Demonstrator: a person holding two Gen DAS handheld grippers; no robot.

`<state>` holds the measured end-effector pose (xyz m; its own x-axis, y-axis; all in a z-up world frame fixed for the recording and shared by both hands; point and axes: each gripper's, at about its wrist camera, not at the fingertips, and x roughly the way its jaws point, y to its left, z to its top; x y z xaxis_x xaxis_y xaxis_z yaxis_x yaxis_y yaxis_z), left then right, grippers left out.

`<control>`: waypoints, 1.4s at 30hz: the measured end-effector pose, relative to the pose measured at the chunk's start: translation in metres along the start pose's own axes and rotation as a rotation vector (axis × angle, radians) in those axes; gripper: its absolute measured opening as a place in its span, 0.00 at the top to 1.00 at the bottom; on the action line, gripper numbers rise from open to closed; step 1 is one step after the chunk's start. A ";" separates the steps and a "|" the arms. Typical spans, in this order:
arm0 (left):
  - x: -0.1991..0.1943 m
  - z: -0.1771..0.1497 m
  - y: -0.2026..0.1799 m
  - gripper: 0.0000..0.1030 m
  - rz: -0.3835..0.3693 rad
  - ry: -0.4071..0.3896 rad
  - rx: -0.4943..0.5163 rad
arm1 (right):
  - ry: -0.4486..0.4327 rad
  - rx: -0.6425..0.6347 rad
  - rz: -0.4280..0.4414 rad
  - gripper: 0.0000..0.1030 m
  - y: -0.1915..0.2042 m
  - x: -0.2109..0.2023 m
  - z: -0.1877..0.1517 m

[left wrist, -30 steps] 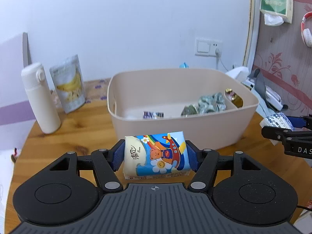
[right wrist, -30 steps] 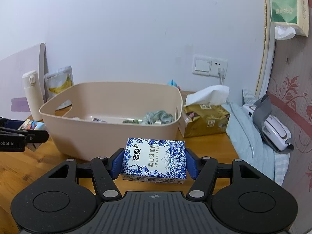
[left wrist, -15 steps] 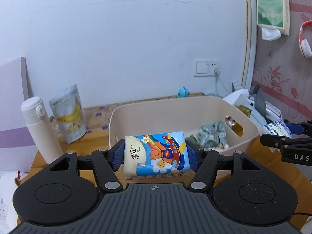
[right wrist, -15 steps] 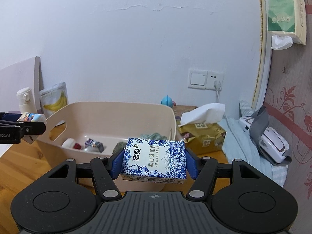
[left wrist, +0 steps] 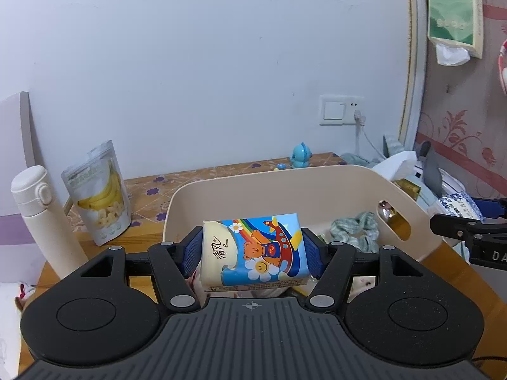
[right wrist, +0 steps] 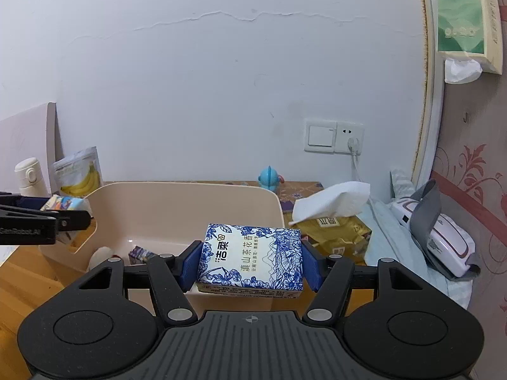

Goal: Organize objects
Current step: 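Lift both tissue packs up over the beige bin with both tools, then open both tools to drop the tissue packs into the bin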

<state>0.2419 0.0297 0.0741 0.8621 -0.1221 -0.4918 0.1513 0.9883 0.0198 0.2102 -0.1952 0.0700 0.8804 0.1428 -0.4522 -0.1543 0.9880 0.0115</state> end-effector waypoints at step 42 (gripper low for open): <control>0.096 -0.010 -0.013 0.37 0.014 0.238 0.077 | 0.160 -0.108 0.040 0.40 0.028 0.082 -0.003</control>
<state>0.3174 0.0062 0.0178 0.7274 -0.0744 -0.6822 0.1844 0.9787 0.0899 0.2767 -0.1558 0.0302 0.7917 0.1622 -0.5890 -0.2429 0.9682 -0.0598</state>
